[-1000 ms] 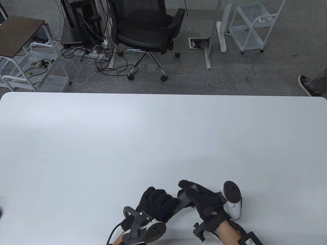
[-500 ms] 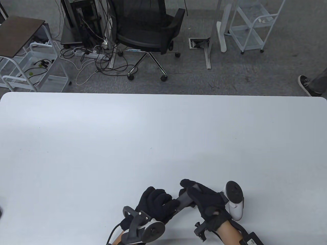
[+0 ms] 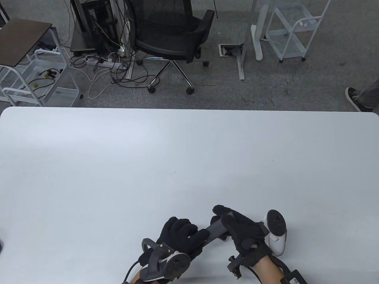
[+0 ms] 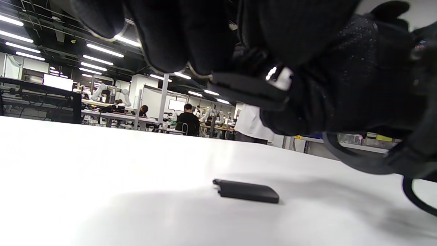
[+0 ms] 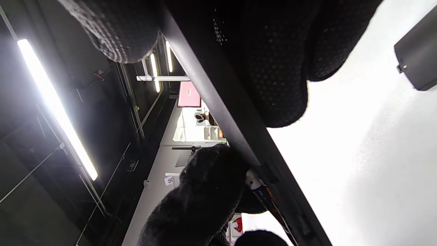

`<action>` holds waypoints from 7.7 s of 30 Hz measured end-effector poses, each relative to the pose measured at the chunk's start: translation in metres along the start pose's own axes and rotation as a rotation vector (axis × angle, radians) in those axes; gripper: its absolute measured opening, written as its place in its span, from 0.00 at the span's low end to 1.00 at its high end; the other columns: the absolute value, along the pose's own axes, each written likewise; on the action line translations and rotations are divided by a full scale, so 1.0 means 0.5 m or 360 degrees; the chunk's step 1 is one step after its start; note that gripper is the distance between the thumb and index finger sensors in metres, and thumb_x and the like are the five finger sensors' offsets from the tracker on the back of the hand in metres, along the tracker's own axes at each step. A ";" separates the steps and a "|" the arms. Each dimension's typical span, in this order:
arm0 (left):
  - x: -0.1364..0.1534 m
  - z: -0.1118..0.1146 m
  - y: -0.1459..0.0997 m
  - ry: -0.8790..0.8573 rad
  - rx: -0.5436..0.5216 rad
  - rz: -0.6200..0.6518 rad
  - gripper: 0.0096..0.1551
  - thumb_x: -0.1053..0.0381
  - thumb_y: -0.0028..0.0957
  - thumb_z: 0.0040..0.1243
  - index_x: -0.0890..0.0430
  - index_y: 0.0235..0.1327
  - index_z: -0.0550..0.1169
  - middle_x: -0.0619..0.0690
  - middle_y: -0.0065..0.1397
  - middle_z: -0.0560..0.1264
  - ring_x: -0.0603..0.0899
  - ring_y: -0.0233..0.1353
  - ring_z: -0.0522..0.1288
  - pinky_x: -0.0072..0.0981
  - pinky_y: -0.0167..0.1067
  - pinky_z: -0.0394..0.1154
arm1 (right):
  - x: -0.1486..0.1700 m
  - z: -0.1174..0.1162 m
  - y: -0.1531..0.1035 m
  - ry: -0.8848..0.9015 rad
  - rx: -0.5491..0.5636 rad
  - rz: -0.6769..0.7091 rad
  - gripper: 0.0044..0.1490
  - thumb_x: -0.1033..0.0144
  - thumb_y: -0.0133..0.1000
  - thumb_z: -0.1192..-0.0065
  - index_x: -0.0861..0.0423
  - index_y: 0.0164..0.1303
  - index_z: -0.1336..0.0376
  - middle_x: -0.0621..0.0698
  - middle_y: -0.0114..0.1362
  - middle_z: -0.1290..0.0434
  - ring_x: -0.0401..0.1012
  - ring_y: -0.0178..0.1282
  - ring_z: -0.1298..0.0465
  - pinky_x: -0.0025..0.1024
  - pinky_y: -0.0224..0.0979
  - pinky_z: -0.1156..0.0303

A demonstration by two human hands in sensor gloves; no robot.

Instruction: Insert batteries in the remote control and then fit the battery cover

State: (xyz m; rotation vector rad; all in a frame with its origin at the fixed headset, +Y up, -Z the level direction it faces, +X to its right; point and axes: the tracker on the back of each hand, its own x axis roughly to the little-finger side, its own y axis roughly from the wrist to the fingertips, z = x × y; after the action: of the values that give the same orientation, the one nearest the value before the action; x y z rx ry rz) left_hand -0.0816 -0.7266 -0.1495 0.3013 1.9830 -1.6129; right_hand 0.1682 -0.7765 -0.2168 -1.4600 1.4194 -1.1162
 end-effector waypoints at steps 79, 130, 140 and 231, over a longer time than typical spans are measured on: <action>0.162 0.042 -0.017 -0.1912 -0.0041 -0.0520 0.31 0.32 0.45 0.68 0.40 0.61 0.76 0.39 0.62 0.83 0.54 0.70 0.80 0.59 0.78 0.69 | -0.026 -0.115 -0.032 -0.0614 -0.0319 0.0310 0.42 0.52 0.49 0.29 0.63 0.69 0.33 0.62 0.60 0.17 0.52 0.49 0.14 0.62 0.68 0.30; 0.285 0.037 -0.029 -0.1969 -0.0080 -0.0733 0.34 0.30 0.48 0.66 0.47 0.62 0.81 0.45 0.53 0.87 0.59 0.62 0.83 0.63 0.76 0.69 | -0.006 -0.076 0.002 -0.2452 -0.0031 -0.0031 0.49 0.50 0.43 0.22 0.58 0.74 0.35 0.61 0.74 0.25 0.59 0.68 0.23 0.65 0.72 0.35; 0.283 0.037 -0.028 -0.1966 -0.0071 -0.0737 0.34 0.30 0.48 0.67 0.47 0.62 0.81 0.46 0.53 0.87 0.59 0.62 0.83 0.63 0.76 0.69 | 0.015 -0.092 0.016 -0.2517 -0.0066 -0.0014 0.43 0.58 0.43 0.20 0.56 0.70 0.32 0.59 0.70 0.23 0.56 0.64 0.22 0.66 0.73 0.36; 0.169 0.069 0.005 -0.1922 0.0317 -0.0439 0.35 0.30 0.49 0.64 0.47 0.64 0.80 0.47 0.57 0.87 0.60 0.65 0.82 0.63 0.77 0.68 | -0.017 -0.077 -0.007 -0.0660 -0.0381 -0.0002 0.40 0.59 0.49 0.23 0.60 0.71 0.34 0.58 0.63 0.20 0.49 0.52 0.16 0.62 0.70 0.31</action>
State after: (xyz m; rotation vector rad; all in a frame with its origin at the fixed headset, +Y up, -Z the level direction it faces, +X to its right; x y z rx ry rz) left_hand -0.1399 -0.7735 -0.2023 -0.7511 0.9419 -1.5479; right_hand 0.1324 -0.7666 -0.2025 -1.7399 1.2826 -0.6069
